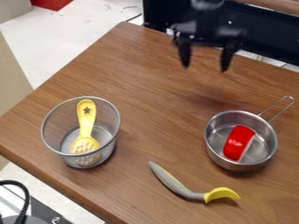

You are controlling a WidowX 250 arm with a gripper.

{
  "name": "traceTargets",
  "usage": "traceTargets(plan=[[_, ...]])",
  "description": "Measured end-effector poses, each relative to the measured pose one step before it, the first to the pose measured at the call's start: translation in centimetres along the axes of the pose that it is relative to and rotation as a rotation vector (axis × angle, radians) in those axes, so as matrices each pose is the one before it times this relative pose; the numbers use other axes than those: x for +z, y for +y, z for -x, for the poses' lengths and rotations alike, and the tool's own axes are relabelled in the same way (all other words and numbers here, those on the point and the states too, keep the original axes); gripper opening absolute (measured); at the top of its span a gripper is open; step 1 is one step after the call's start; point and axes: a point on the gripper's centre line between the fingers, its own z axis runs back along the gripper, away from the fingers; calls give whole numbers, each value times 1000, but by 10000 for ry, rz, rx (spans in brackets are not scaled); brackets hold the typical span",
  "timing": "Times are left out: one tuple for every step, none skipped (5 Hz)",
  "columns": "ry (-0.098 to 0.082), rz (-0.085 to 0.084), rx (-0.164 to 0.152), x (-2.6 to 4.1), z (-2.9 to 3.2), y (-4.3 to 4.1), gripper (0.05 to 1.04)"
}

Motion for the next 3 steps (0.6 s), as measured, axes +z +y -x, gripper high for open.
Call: traceTargets(plan=[[803,252,-1803,-258,485,-3002,999],[222,-213,-2167,470,-487,-3490,999],[266,-360,-1337,-1441,-74,-1921,999]])
